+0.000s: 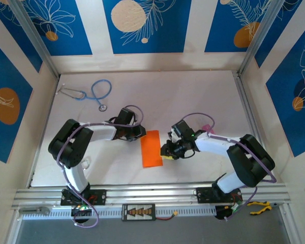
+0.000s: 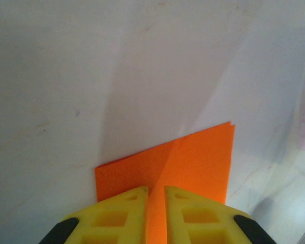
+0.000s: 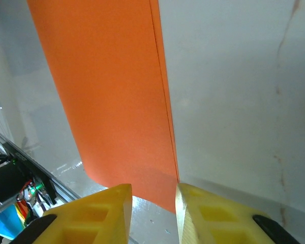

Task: Fold a paper plane with a square sheet of paper (pick it up from the middle)
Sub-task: Fold the triangle a second time at the center of the table.

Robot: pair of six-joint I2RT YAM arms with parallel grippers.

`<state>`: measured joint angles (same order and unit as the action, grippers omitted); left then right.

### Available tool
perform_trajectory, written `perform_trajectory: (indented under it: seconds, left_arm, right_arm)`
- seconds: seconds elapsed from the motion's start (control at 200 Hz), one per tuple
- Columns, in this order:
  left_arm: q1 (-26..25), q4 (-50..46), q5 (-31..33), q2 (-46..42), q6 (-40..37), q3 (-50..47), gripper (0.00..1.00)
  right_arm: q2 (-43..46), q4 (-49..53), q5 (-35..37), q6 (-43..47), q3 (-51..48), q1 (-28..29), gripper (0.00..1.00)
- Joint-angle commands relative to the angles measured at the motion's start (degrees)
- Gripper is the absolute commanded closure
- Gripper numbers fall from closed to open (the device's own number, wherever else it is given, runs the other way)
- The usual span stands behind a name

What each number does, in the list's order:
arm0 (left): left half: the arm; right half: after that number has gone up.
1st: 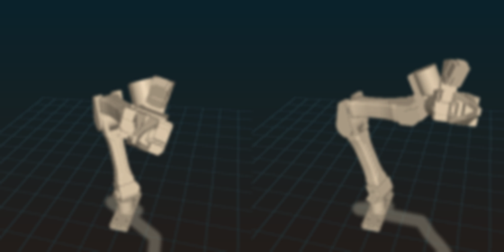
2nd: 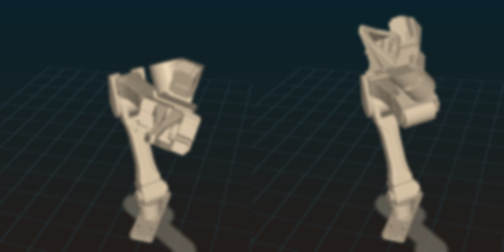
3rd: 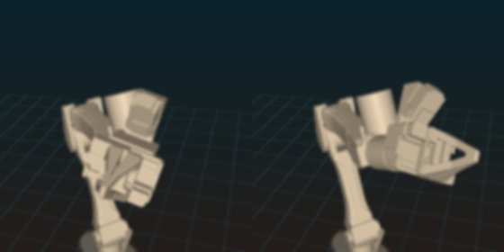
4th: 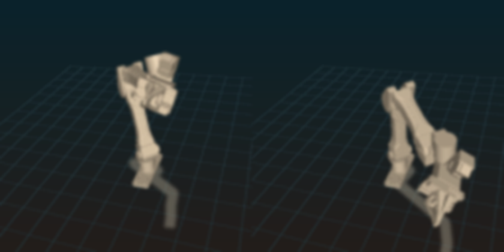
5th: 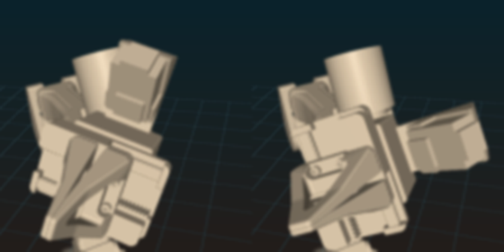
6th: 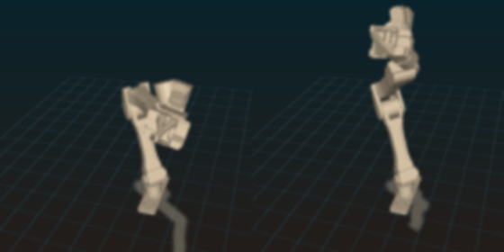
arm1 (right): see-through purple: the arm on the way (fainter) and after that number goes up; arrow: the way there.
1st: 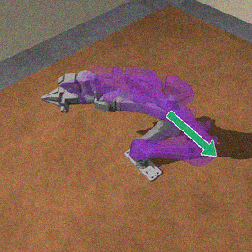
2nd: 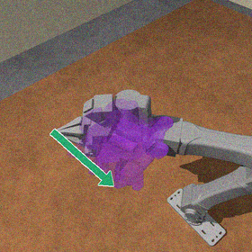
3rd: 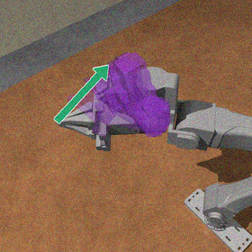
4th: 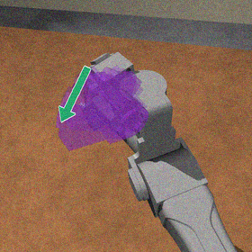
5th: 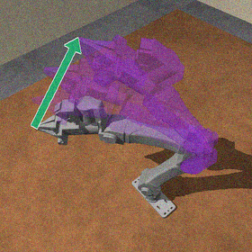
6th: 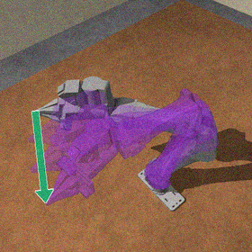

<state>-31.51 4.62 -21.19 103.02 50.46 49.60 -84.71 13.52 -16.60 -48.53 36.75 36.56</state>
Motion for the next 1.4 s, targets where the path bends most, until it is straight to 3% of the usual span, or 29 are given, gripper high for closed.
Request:
perform_trajectory:
  seconds: [0.0,0.245,0.325,0.715,1.396]
  left_arm:
    - [0.4,1.77,-1.5,1.3,-0.28,-3.05,0.84]
    - [0.51,1.46,-0.08,0.01,-0.53,-7.06,0.85]
    - [0.51,0.94,0.39,-0.5,-0.65,-7.24,0.85]
    - [0.48,-0.4,0.45,-0.9,-1.23,-5.92,0.85]
    - [0.48,-0.4,0.01,-0.8,-0.98,-5.4,0.85]
  right_arm:
    - [0.67,-0.24,-1.24,-1.91,-1.48,0.95,0.69]
    - [0.46,-2.16,-2.14,-4.05,-2.76,2.15,0.66]
    - [0.41,-2.5,-2.66,-4.26,-2.81,2.75,0.6]
    - [1.11,-1.36,-0.93,-6.22,-4.2,3.7,0.6]
    - [0.29,-9.19,-5.73,-8.63,-3.84,3.96,0.62]
